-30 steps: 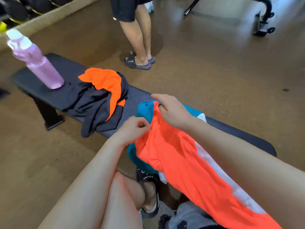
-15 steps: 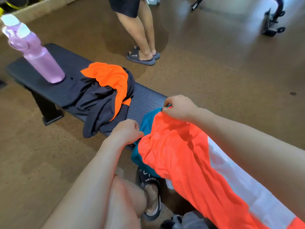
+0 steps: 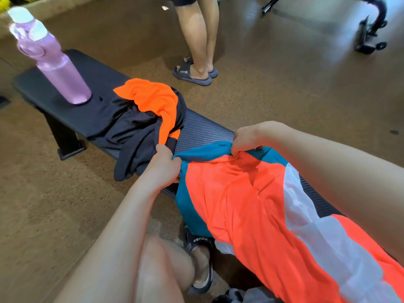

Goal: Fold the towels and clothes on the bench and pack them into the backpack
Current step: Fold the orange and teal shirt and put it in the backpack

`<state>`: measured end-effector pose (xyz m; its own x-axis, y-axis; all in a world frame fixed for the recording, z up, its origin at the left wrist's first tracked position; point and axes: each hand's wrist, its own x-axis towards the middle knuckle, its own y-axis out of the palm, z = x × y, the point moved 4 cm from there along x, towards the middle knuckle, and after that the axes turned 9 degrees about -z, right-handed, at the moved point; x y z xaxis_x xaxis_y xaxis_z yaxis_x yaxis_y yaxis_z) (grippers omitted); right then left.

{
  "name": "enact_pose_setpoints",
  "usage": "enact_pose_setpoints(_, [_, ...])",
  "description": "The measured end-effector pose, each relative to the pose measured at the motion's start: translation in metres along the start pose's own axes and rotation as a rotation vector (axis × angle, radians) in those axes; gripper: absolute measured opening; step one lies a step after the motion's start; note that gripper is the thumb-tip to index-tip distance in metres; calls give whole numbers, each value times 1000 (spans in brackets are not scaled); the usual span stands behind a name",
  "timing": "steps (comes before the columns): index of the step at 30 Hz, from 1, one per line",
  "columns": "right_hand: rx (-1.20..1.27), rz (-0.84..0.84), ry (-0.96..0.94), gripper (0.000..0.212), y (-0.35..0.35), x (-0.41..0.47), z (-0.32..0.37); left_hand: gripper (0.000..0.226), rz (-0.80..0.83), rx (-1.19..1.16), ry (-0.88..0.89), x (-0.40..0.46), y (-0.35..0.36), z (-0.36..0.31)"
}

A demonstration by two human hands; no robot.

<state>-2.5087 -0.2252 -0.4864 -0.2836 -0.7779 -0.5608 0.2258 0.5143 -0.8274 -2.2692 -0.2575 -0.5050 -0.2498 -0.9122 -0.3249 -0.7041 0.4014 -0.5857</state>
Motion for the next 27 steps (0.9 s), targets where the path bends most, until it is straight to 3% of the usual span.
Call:
enact_pose_setpoints(2, [17,-91,-54,17,-5,10,1,18,-26,3,30,0,-2,-4])
enact_pose_setpoints(4, [68,-291,-117,11,-18,20,7,18,-103,4,104,1,-6,-11])
enact_pose_setpoints(7, [229,-580,-174,5,-38,30,27,19,-330,24,208,0,-21,-22])
enact_pose_setpoints(10, [195,-612,-177,29,-41,45,55,31,-527,94,202,3,-28,-19])
enact_pose_setpoints(12, [162,-597,-166,45,-30,50,63,59,-527,310,171,5,-22,-18])
enact_pose_setpoints(16, [410,-739,-110,51,7,22,25,82,-466,566,319,-5,4,-36])
enact_pose_setpoints(20, [608,-852,119,37,65,-53,-65,86,-151,609,558,-21,53,-60])
enact_pose_setpoints(23, [503,-799,252,22,110,-106,-117,91,155,772,683,-40,95,-59])
enact_pose_setpoints(27, [290,-755,133,48,133,-137,-128,97,256,927,798,-69,133,-62])
